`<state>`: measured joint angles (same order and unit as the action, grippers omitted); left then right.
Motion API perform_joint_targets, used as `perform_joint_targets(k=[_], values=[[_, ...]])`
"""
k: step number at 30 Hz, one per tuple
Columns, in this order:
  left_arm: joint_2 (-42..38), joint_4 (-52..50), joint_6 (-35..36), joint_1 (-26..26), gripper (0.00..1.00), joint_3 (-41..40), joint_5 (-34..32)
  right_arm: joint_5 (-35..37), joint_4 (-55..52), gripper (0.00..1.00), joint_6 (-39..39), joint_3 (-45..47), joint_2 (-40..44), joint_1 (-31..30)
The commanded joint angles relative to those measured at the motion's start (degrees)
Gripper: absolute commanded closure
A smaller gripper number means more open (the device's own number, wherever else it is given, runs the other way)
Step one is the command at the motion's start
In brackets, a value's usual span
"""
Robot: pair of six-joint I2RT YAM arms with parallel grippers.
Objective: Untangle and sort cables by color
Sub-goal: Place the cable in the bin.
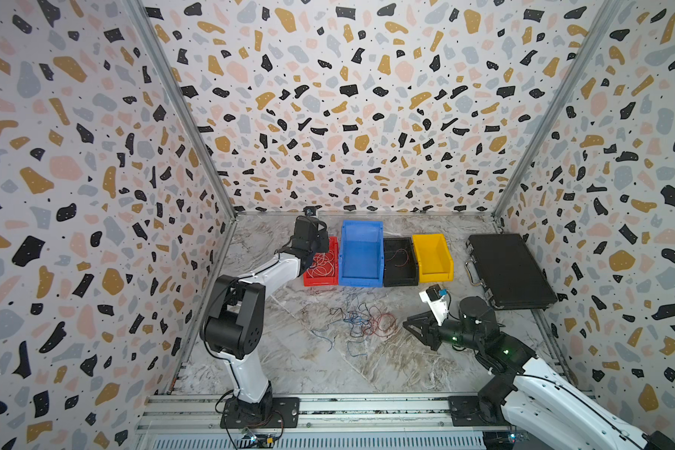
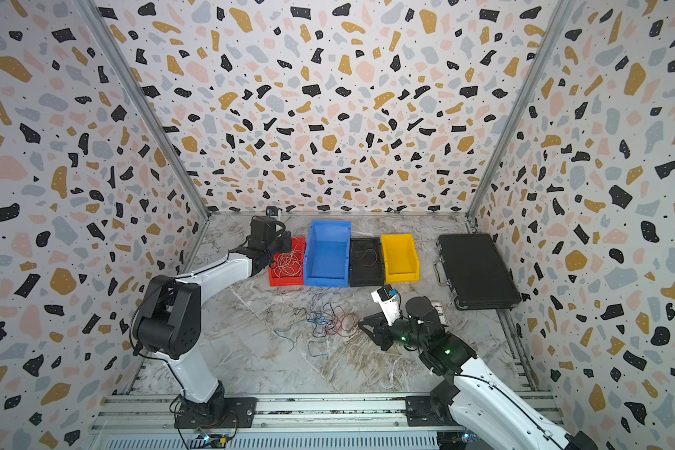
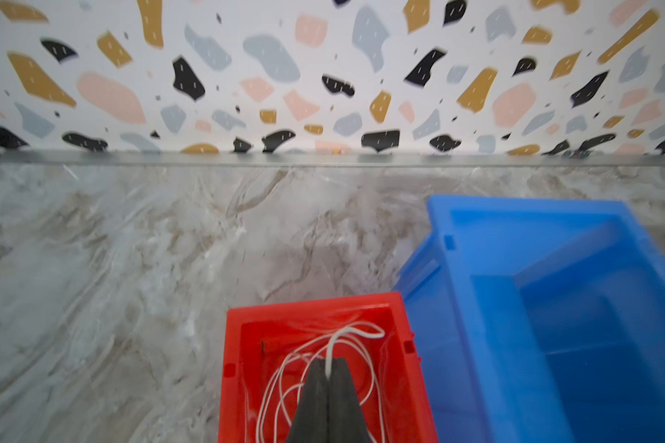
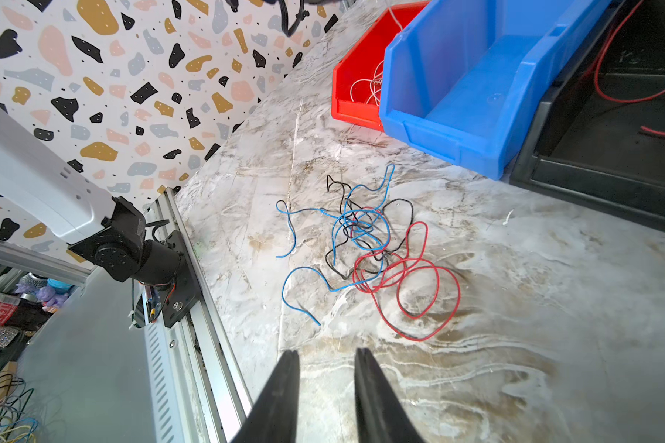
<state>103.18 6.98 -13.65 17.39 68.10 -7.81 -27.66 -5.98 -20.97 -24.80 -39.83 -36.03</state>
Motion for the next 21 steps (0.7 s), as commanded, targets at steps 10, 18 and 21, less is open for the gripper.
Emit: perform_joint_targets(k=[10,18,21], values=[[-7.8,1.3,-5.0,-0.2,0.01,-4.0,1.1,1.0,1.6,0.60,2.0,-2.6,-8.0,-2.9],[-21.4,-9.4,-5.6,-0.3,0.01,-5.3,0.3,3.9,-3.0,0.62,4.5,-13.9,-22.8,-6.5],[-24.5,-7.1,-6.4,-0.3,0.00,-9.4,1.0,4.2,-2.8,0.62,3.7,-18.1,-29.7,-9.1]])
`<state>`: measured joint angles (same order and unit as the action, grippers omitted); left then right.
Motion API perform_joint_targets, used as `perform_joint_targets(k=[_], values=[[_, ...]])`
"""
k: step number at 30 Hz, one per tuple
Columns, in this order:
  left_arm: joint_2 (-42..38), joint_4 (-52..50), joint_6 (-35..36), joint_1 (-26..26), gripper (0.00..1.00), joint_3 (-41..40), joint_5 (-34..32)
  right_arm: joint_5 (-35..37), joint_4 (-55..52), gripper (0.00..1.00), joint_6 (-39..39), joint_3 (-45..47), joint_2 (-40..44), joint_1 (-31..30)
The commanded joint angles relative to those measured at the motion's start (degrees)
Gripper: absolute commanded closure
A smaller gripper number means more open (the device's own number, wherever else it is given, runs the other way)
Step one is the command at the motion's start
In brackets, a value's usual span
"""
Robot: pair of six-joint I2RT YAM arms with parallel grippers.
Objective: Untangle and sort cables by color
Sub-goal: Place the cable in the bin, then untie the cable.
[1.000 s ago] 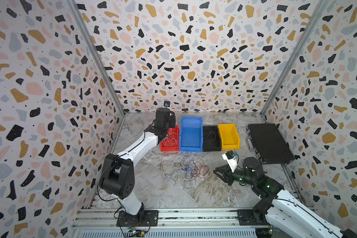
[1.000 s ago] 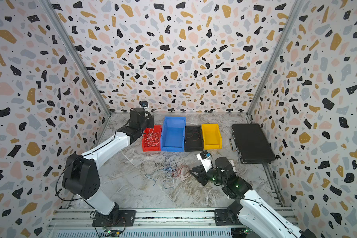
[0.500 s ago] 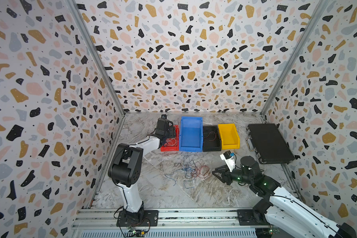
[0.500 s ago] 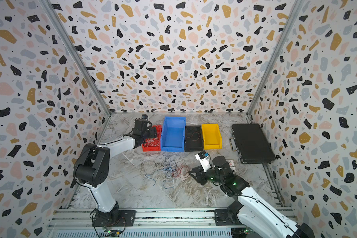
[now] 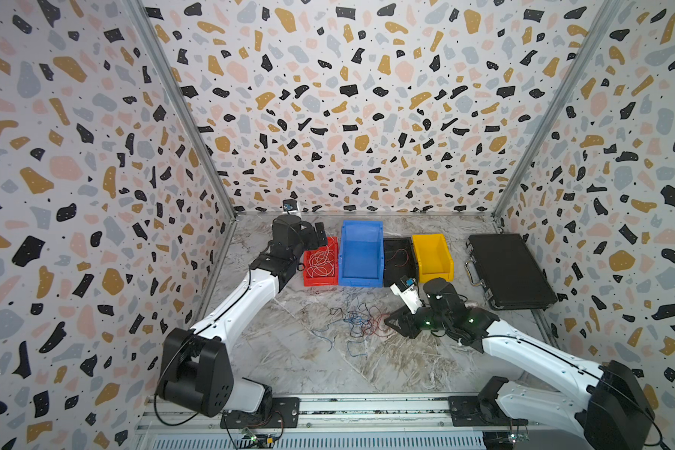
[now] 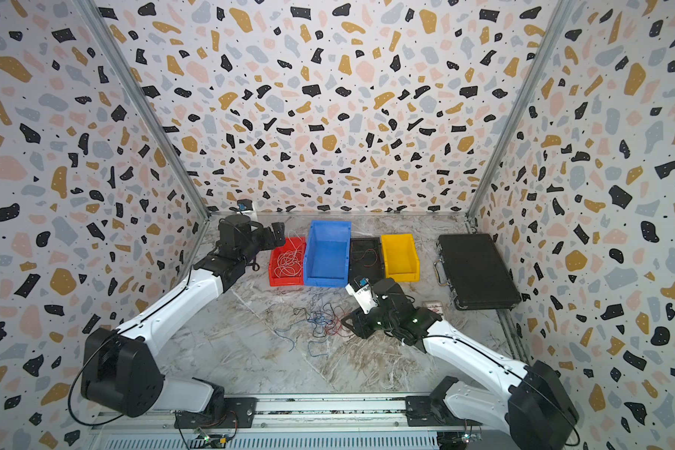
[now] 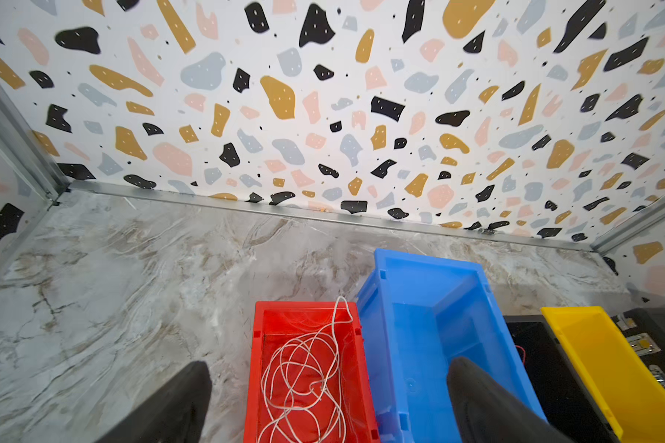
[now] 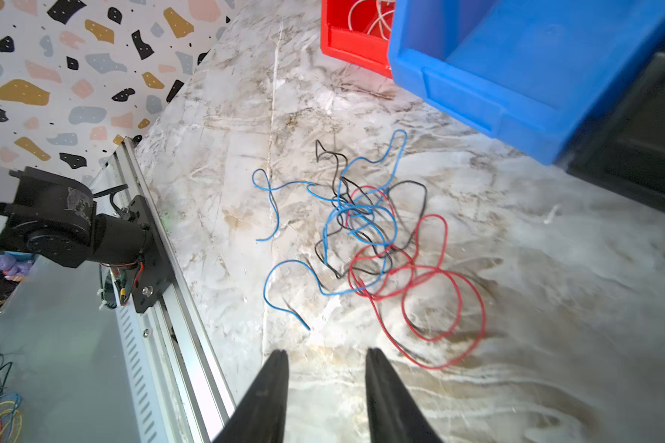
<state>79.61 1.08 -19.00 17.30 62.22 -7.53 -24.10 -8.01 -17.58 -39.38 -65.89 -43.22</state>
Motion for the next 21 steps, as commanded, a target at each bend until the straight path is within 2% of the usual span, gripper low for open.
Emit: perform_joint_targets(k=[1,3,10,21], values=[[-1.3,-1.5,-0.9,-0.2,0.01,-4.2,1.0,1.2,-1.0,0.62,0.2,-4.8,-5.9,-2.6],[-2.0,-2.4,-1.0,-0.2,0.01,-5.5,1.5,2.3,-0.4,0.61,0.0,-5.9,-9.4,-3.7],[-9.4,4.2,-3.8,-0.5,0.01,-17.1,4.0,2.3,3.0,0.60,-1.4,-9.3,-19.3,-5.7],[-11.8,7.8,-3.7,-1.6,0.01,-23.4,8.6,2.9,6.9,0.58,-0.9,-14.4,-28.5,-7.2]])
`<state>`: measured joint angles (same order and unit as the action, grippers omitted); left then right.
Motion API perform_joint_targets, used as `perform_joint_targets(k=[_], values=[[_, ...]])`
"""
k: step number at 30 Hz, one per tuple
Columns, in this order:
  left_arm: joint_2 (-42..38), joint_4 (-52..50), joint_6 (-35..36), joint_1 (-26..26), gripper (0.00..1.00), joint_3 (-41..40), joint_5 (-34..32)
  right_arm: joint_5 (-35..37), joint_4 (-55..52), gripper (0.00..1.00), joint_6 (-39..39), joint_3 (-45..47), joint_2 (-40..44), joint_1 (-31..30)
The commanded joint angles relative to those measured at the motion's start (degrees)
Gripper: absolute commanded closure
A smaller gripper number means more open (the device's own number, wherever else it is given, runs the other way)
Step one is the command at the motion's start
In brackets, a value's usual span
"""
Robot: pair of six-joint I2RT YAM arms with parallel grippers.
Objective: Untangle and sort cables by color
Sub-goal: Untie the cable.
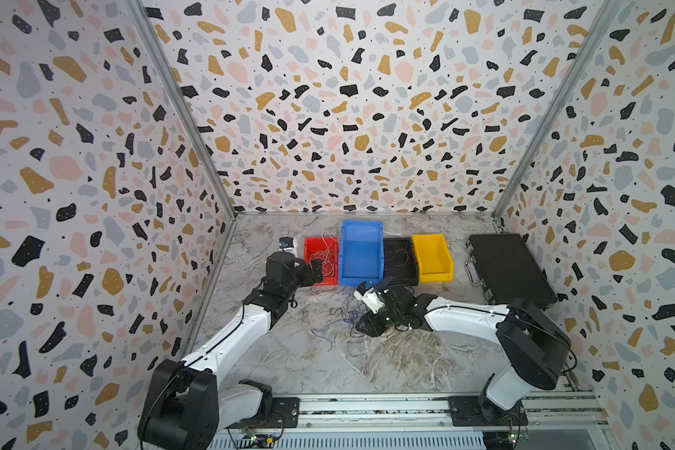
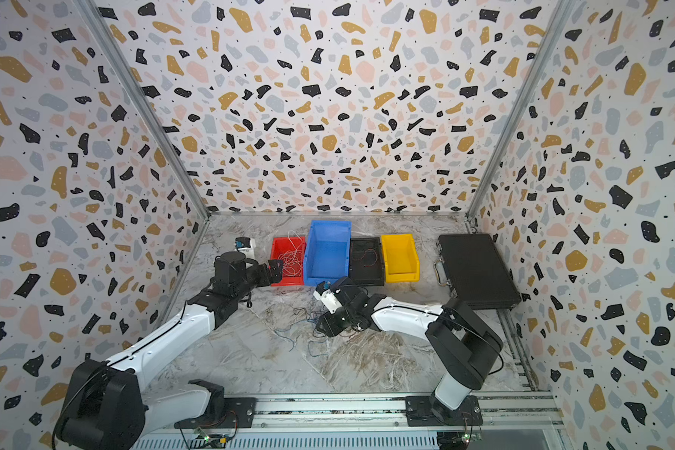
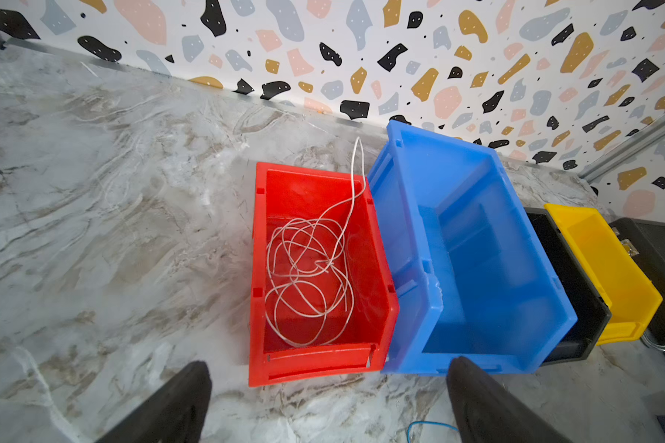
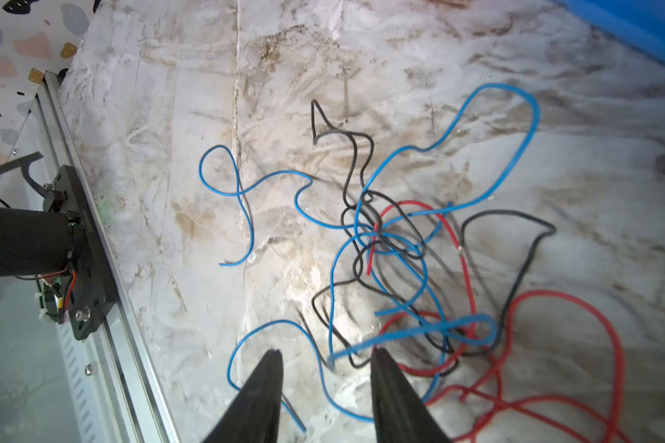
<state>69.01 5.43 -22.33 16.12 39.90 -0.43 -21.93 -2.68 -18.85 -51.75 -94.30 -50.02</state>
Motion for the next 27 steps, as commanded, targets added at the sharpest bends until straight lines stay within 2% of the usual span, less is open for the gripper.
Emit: perform_joint_targets(k=[1,3,6,7,11,16,27], values=[[-1.4,3.4,-0.4,-0.4,0.01,-1.3,1.4,1.2,1.9,0.58,0.4,-2.2,-0.4,-0.5],[-1.7,3.5,-0.6,-0.5,0.01,-1.4,2.7,2.3,1.2,0.64,1.0,-3.4,-1.5,-0.5],[-2.5,3.9,-1.2,-0.6,0.01,-1.8,4.9,3.6,-3.3,0.93,2.2,-5.6,-2.3,-0.5],[-3.1,3.6,-1.2,-0.7,0.01,-2.1,4.8,4.3,-3.7,0.96,2.0,-5.2,-1.1,-0.6],[-6.1,3.6,-1.7,-0.7,0.01,-3.9,3.5,6.8,-7.7,0.98,2.3,-4.4,8.5,-1.8],[-7.9,3.1,-1.9,-0.8,0.01,-4.4,5.0,10.3,-20.4,0.99,5.8,-11.2,19.7,-2.6],[-3.9,8.5,-4.5,-0.7,0.01,-5.5,14.4,13.7,-40.8,0.99,12.2,-33.4,23.2,-2.6]])
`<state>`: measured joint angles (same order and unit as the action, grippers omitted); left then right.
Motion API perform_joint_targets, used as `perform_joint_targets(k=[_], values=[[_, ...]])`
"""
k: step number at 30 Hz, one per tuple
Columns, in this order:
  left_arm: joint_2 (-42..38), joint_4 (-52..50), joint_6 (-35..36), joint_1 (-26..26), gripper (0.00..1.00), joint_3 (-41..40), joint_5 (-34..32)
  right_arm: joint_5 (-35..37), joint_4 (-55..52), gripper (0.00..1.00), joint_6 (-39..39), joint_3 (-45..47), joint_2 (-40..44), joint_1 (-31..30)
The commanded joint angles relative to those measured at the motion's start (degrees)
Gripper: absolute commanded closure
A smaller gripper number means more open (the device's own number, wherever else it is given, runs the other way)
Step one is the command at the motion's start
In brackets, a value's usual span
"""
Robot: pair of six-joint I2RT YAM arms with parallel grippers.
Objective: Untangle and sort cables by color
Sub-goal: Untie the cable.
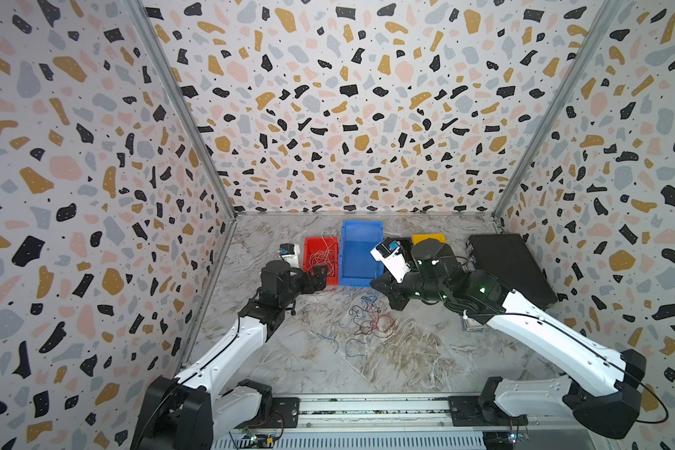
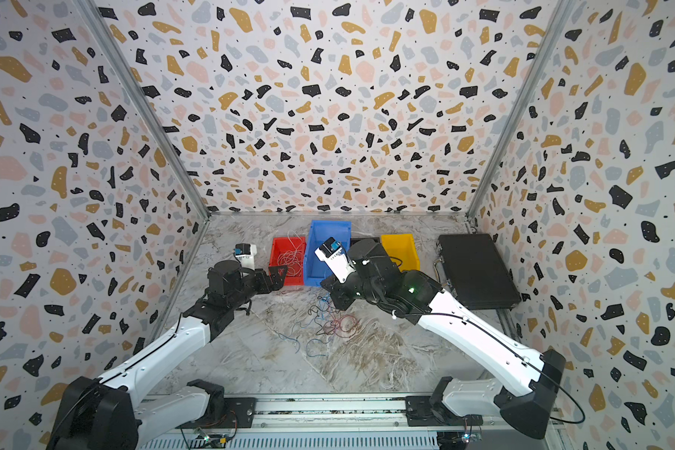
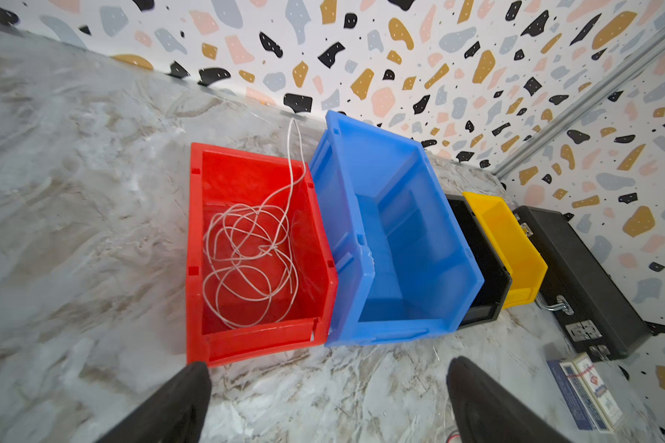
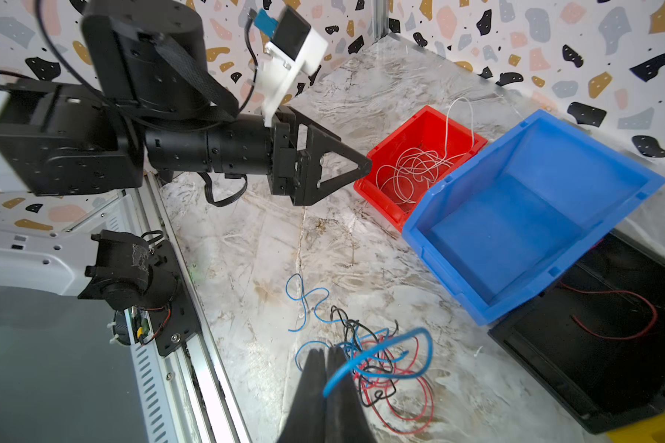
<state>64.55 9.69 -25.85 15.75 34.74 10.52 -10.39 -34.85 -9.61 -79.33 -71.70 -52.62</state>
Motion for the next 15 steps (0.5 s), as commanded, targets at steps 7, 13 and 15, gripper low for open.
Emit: perform_joint_targets(k=[7,13,15], values=[[-3.2,11.0,-2.4,-0.4,0.00,-3.1,10.9,0.8,-21.1,0.99,5.0,-28.6,-3.1,0.0],[-5.5,40.7,-6.3,3.9,0.00,-13.5,22.5,0.8,-23.0,0.99,4.5,-29.9,-3.6,0.0],[-7.9,38.8,-0.9,8.0,0.00,-14.4,21.5,0.5,-20.9,0.99,4.0,-26.8,-2.4,0.0]])
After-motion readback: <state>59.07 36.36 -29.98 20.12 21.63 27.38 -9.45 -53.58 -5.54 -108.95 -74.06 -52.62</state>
